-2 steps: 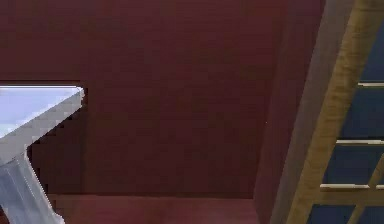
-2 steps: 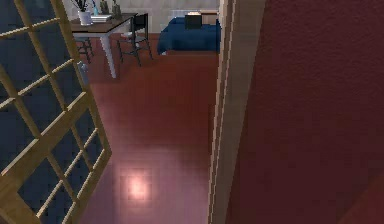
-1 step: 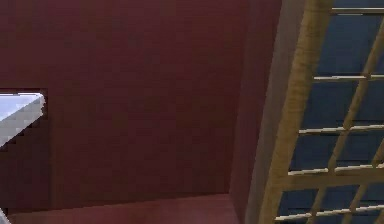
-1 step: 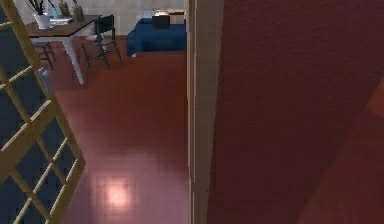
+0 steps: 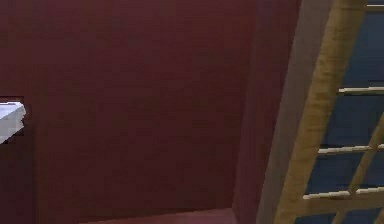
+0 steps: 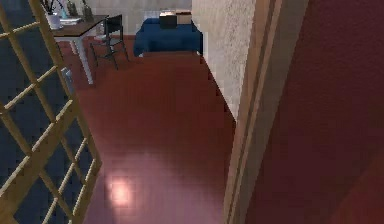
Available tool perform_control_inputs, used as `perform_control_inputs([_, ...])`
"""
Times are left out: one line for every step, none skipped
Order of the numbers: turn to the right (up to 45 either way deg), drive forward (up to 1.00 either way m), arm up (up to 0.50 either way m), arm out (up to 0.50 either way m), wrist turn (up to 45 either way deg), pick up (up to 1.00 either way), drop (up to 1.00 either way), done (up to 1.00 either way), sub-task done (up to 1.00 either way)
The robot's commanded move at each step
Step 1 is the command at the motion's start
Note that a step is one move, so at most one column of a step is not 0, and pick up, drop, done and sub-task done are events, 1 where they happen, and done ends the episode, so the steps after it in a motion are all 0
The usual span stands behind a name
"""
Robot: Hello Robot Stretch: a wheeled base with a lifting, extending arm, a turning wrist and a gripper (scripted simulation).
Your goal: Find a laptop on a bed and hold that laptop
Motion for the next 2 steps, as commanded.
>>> perform_control_inputs([45.0,0.00,0.00,0.00,0.0,0.00,0.00,0.00,0.00])
perform_control_inputs([27.0,0.00,0.00,0.00,0.0,0.00,0.00,0.00,0.00])
